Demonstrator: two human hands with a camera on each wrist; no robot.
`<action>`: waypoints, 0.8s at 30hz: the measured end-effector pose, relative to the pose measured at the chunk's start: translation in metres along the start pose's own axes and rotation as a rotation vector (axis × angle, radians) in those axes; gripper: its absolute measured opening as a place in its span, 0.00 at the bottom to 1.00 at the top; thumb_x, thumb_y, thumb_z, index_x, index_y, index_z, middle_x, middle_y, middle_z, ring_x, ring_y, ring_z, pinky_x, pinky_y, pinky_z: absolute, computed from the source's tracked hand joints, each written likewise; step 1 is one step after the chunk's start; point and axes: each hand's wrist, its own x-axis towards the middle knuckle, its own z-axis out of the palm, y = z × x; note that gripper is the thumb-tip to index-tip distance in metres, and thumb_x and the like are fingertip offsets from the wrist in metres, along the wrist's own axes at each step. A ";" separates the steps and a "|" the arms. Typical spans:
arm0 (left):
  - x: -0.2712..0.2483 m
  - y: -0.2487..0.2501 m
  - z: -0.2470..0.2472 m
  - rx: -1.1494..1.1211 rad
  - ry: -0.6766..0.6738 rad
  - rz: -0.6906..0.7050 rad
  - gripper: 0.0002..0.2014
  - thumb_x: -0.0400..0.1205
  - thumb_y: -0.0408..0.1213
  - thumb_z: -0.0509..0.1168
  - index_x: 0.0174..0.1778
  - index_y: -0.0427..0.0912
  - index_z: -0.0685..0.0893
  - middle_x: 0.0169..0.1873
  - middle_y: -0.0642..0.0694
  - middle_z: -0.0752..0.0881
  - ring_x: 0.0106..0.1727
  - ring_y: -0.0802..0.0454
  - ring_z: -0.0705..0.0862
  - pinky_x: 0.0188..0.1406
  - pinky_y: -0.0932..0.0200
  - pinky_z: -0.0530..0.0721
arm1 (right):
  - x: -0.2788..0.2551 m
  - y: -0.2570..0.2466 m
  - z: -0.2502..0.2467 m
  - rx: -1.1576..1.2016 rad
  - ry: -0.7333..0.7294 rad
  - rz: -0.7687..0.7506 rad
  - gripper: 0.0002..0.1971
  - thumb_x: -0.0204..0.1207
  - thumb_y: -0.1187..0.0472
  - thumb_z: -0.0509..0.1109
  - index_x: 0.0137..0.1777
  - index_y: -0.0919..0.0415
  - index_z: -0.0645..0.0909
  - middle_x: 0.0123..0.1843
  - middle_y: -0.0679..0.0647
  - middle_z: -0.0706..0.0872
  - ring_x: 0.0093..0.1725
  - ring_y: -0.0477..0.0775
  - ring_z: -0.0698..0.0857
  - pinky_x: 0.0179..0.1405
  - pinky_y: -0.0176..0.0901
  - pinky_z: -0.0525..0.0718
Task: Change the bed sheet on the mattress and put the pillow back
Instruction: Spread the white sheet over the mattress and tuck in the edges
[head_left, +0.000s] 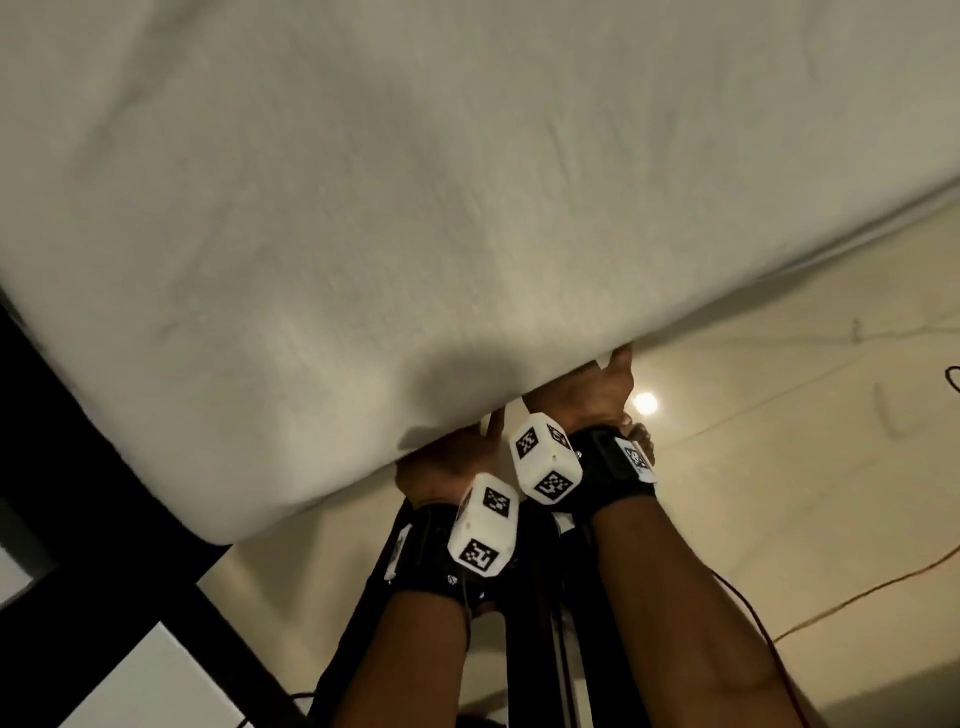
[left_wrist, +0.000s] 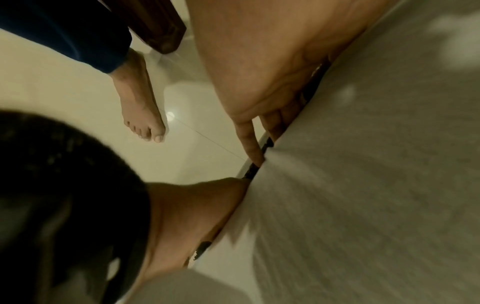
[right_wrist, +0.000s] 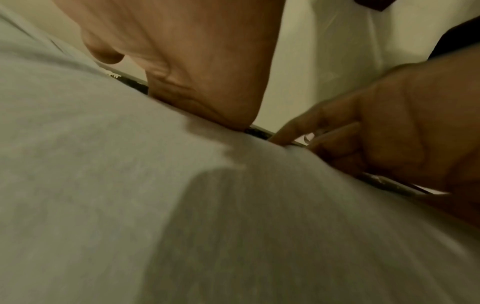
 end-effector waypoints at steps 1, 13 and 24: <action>0.001 0.001 -0.002 -0.024 -0.012 -0.043 0.29 0.87 0.54 0.45 0.70 0.39 0.81 0.62 0.31 0.88 0.68 0.32 0.81 0.58 0.28 0.77 | 0.004 -0.006 0.000 -0.033 0.016 -0.002 0.30 0.81 0.33 0.60 0.70 0.54 0.84 0.65 0.56 0.90 0.68 0.63 0.85 0.76 0.58 0.76; -0.049 -0.040 0.015 0.298 0.128 0.049 0.22 0.70 0.35 0.58 0.56 0.28 0.83 0.47 0.27 0.91 0.59 0.33 0.86 0.60 0.36 0.83 | -0.033 -0.079 -0.020 -0.778 0.140 -0.238 0.11 0.80 0.69 0.63 0.52 0.74 0.86 0.45 0.69 0.91 0.36 0.61 0.91 0.34 0.43 0.88; -0.074 -0.190 0.070 0.714 -0.009 -0.046 0.27 0.77 0.26 0.56 0.75 0.27 0.76 0.65 0.29 0.86 0.63 0.34 0.89 0.53 0.41 0.91 | -0.097 -0.232 -0.087 -0.675 0.087 -0.286 0.12 0.82 0.73 0.60 0.61 0.67 0.81 0.54 0.67 0.90 0.51 0.62 0.87 0.49 0.49 0.82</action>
